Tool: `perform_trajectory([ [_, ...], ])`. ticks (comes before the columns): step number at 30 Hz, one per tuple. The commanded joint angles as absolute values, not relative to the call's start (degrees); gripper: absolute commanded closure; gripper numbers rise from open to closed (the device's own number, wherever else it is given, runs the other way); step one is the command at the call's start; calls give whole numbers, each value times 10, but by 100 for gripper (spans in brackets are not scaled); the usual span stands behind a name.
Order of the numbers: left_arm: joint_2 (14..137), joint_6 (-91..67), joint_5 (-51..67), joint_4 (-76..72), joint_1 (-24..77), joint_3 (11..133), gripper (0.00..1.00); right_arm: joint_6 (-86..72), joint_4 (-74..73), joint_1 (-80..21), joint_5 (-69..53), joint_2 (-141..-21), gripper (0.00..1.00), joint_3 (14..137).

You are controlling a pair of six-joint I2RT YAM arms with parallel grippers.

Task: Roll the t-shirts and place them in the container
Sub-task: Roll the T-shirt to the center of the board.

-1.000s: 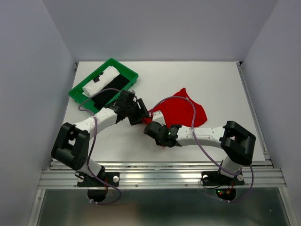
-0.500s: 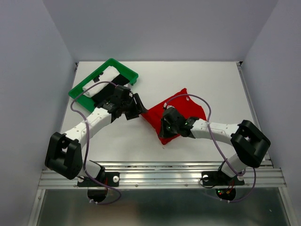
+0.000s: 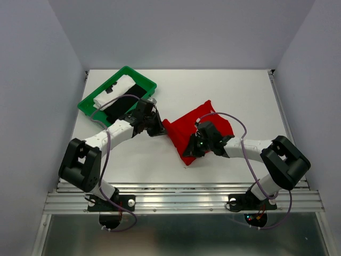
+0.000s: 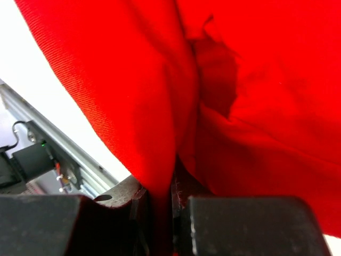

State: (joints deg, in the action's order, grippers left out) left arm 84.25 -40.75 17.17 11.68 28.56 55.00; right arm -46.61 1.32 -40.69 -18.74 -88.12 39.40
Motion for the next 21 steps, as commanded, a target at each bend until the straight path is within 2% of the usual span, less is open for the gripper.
perform_trajectory([
  [1,881,-396,189,88,293,583,100,-468,50,-396,-228,-882,99,391],
  [11,1015,-374,189,73,293,677,100,-448,34,-373,-223,-888,99,388],
  [13,1035,-371,192,74,294,694,100,-436,2,-373,-204,-884,95,395],
  [15,1059,-367,199,73,294,703,100,-422,-37,-373,-168,-880,78,410],
  [16,1070,-367,203,74,293,710,100,-410,-64,-373,-156,-873,60,415],
  [18,1078,-365,206,74,294,718,100,-398,-103,-373,-119,-858,41,428],
  [19,1084,-364,207,75,293,720,100,-388,-114,-373,-110,-840,34,432],
  [21,1087,-363,207,76,293,723,100,-375,-141,-373,-85,-821,30,447],
])
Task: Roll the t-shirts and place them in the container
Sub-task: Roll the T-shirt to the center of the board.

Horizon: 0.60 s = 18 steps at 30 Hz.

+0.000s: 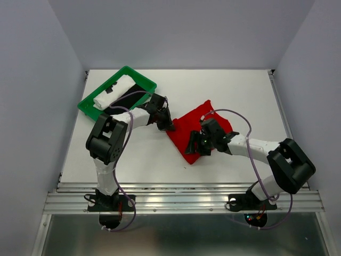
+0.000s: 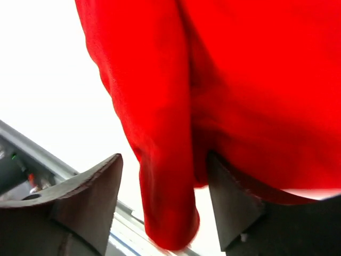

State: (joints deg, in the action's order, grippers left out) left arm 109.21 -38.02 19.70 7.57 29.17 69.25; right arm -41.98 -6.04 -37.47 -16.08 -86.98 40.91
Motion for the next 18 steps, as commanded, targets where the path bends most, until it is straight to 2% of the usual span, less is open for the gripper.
perform_trajectory([
  [1,1089,-361,205,76,294,726,100,-371,-169,-373,-77,-811,29,453],
  [6,1105,-359,203,80,294,733,100,-358,-244,-373,-26,-738,28,482],
  [10,1110,-360,203,81,294,731,100,-359,-278,-373,-3,-712,46,502],
  [11,1110,-362,202,80,294,731,100,-362,-279,-391,5,-711,60,511],
  [14,1110,-365,201,79,294,730,100,-364,-279,-430,29,-733,79,533],
  [18,1113,-367,200,80,294,729,100,-345,-265,-450,5,-773,87,534],
])
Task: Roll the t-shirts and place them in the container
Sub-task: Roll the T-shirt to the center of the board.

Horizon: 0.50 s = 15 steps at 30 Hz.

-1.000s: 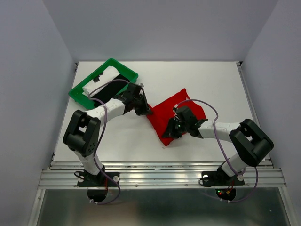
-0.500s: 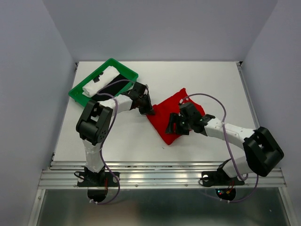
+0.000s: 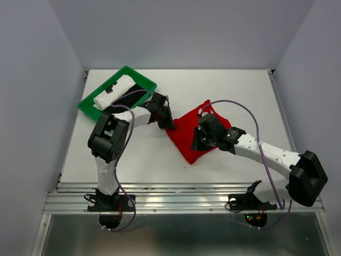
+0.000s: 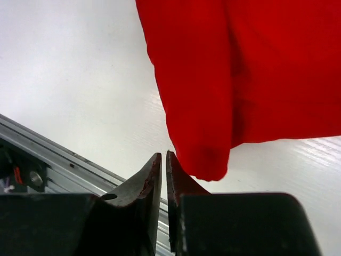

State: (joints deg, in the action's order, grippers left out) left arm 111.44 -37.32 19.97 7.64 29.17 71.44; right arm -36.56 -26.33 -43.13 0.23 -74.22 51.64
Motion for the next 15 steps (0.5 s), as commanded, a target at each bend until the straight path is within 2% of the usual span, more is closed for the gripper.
perform_trajectory([
  [1,1113,-367,200,81,293,729,100,-339,-264,-450,4,-785,87,531],
  [9,1127,-330,203,82,295,736,100,-330,-263,-450,171,-875,90,516],
  [15,1086,-306,196,112,297,757,100,-314,-282,-450,167,-871,94,551],
])
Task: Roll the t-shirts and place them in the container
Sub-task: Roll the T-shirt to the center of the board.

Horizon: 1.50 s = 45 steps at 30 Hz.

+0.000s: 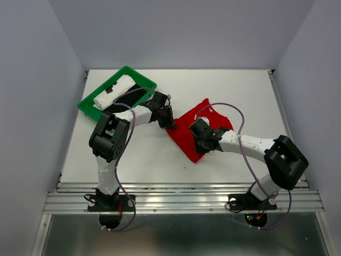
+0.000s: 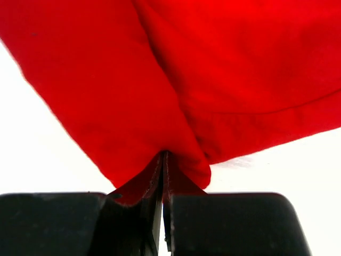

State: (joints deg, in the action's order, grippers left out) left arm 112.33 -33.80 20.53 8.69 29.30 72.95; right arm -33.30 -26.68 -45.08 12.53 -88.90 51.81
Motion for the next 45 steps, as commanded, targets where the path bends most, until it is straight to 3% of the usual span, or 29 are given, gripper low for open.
perform_trajectory([
  [1,1073,-306,191,118,297,760,100,-312,-289,-450,168,-849,93,555],
  [7,1074,-311,156,136,295,790,100,-303,-298,-450,197,-816,94,577],
  [22,1139,-316,121,141,293,763,100,-329,-215,-450,171,-936,99,501],
  [31,1073,-274,68,191,287,764,100,-395,-227,-518,136,-877,99,476],
  [38,1013,-239,46,240,277,791,100,-454,-315,-572,241,-854,99,518],
  [39,1006,-232,45,250,276,794,100,-448,-324,-572,251,-846,98,537],
  [41,979,-229,42,258,272,798,97,-423,-344,-577,278,-824,86,559],
  [44,935,-230,69,251,261,775,93,-371,-346,-607,295,-807,56,592],
  [45,925,-232,77,245,257,766,92,-363,-352,-619,299,-808,54,602],
])
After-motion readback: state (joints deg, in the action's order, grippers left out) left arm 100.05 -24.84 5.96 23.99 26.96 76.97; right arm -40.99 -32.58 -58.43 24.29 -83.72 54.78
